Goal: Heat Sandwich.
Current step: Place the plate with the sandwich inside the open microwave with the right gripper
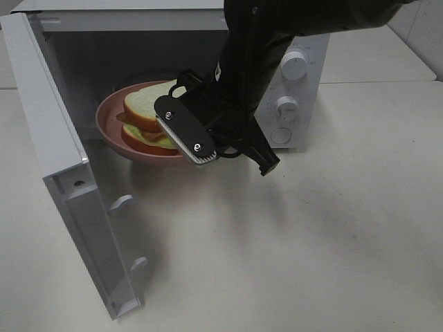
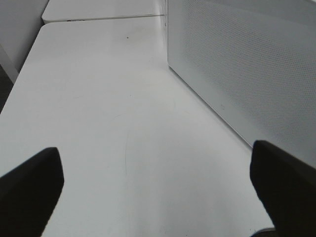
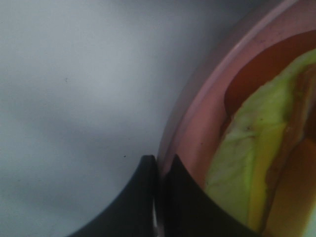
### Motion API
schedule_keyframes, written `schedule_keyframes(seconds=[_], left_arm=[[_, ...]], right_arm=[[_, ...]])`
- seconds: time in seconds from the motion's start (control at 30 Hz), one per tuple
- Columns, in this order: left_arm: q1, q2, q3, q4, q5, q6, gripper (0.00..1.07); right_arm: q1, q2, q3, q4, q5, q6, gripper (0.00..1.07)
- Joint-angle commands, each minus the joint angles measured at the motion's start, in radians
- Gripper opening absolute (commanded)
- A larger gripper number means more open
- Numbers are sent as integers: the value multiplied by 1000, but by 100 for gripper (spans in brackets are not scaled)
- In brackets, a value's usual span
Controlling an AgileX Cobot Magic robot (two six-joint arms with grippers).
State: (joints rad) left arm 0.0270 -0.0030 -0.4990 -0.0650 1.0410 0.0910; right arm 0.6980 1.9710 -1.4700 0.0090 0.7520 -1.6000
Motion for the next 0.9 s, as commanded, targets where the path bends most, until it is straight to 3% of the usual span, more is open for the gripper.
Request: schedule_keyframes(seconds=[0.03,0.33,0.9], left_arm=[[-4,-27,4,1,-4,-2,97],[-4,-27,4,1,-4,-2,97],[-4,-27,4,1,-4,-2,97]], right_arm=[[-1,25,-57,7,7,22,0],[-1,72,-132,7,50,29,1],[-1,216,-382,4,122,133,1]])
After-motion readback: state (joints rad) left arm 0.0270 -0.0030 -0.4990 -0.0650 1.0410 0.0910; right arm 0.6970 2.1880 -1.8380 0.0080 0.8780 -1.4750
